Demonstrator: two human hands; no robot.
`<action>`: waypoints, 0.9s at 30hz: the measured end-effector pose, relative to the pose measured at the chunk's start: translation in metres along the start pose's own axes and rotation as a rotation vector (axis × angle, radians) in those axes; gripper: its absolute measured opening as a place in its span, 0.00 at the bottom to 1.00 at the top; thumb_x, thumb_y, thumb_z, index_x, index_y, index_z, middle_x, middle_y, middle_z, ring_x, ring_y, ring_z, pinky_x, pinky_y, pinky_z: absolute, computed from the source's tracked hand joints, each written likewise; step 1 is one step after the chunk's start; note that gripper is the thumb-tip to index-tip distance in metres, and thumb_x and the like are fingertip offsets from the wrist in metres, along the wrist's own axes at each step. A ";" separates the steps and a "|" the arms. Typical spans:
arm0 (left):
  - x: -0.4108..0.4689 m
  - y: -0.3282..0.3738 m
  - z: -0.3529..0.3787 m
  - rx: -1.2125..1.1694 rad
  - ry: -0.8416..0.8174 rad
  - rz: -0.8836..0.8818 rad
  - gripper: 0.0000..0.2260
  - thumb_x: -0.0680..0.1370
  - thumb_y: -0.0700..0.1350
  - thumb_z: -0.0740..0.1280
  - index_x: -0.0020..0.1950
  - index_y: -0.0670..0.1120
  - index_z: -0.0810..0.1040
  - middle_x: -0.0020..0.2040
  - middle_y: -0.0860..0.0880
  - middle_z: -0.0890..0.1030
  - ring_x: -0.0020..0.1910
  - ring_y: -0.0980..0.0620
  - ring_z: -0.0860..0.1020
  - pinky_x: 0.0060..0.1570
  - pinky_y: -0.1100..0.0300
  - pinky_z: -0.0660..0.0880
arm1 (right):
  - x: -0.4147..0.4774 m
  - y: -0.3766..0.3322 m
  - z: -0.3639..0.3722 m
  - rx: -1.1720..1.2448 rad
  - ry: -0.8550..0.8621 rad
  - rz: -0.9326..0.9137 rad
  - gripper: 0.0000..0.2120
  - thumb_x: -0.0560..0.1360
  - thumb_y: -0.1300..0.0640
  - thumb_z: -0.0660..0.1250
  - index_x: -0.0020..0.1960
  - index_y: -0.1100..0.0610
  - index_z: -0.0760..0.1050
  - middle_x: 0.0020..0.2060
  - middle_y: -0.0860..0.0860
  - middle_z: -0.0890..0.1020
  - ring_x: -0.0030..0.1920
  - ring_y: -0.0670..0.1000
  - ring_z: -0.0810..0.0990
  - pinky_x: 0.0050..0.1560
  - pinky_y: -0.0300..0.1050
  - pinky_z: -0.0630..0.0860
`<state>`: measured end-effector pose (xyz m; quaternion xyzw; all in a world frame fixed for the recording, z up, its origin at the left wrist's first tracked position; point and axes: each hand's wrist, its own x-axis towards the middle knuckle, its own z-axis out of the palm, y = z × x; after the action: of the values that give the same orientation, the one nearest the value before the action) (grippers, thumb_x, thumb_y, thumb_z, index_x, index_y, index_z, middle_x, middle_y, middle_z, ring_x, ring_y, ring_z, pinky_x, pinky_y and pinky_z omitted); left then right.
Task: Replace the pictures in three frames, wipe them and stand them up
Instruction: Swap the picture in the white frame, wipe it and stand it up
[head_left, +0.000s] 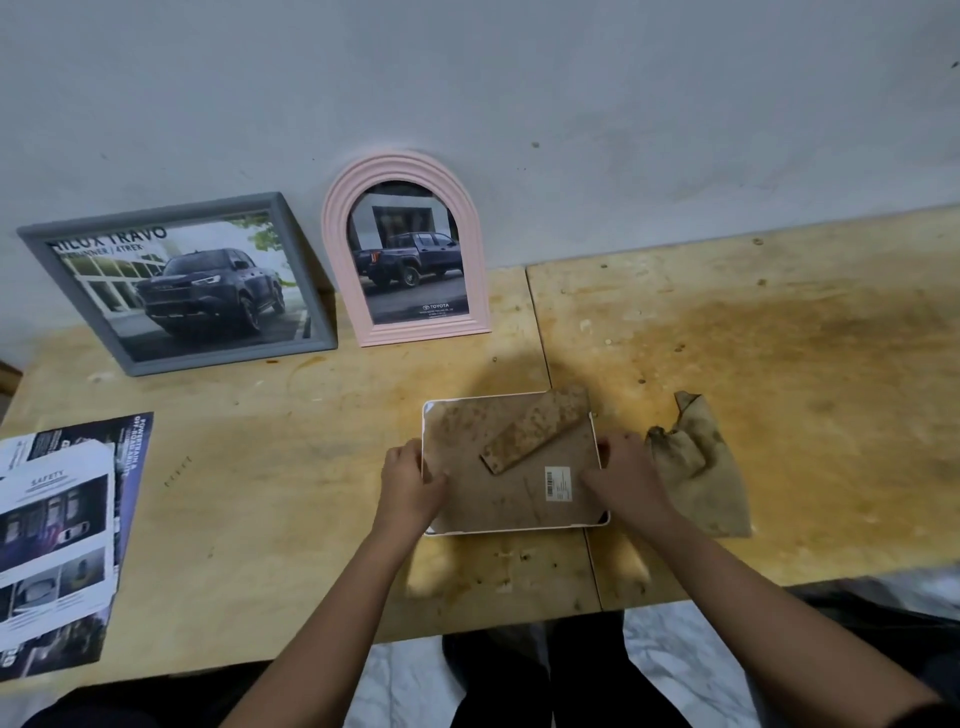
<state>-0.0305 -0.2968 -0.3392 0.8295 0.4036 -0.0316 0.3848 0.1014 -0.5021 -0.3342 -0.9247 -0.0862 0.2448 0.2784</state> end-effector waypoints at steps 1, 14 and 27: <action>-0.001 0.003 0.001 -0.013 0.005 -0.029 0.13 0.73 0.38 0.64 0.57 0.40 0.75 0.54 0.42 0.72 0.53 0.48 0.70 0.47 0.61 0.65 | 0.004 -0.006 0.000 -0.007 -0.038 0.042 0.17 0.71 0.61 0.67 0.59 0.61 0.72 0.57 0.56 0.69 0.56 0.54 0.70 0.49 0.43 0.70; -0.024 0.040 -0.020 -0.422 0.416 0.022 0.10 0.77 0.37 0.63 0.58 0.43 0.74 0.55 0.47 0.74 0.47 0.54 0.73 0.41 0.66 0.70 | -0.026 -0.033 -0.010 0.546 0.256 -0.057 0.16 0.79 0.49 0.59 0.62 0.56 0.70 0.55 0.52 0.70 0.52 0.51 0.74 0.53 0.51 0.77; -0.045 -0.002 -0.004 -0.667 0.074 -0.057 0.16 0.83 0.47 0.53 0.61 0.41 0.75 0.56 0.45 0.80 0.54 0.50 0.78 0.46 0.59 0.79 | -0.040 -0.003 0.007 1.329 0.121 0.098 0.17 0.82 0.52 0.50 0.63 0.60 0.70 0.57 0.61 0.76 0.56 0.59 0.75 0.48 0.56 0.78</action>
<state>-0.0633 -0.3224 -0.3217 0.6466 0.4284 0.1215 0.6193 0.0632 -0.5080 -0.3218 -0.5714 0.1408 0.2058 0.7819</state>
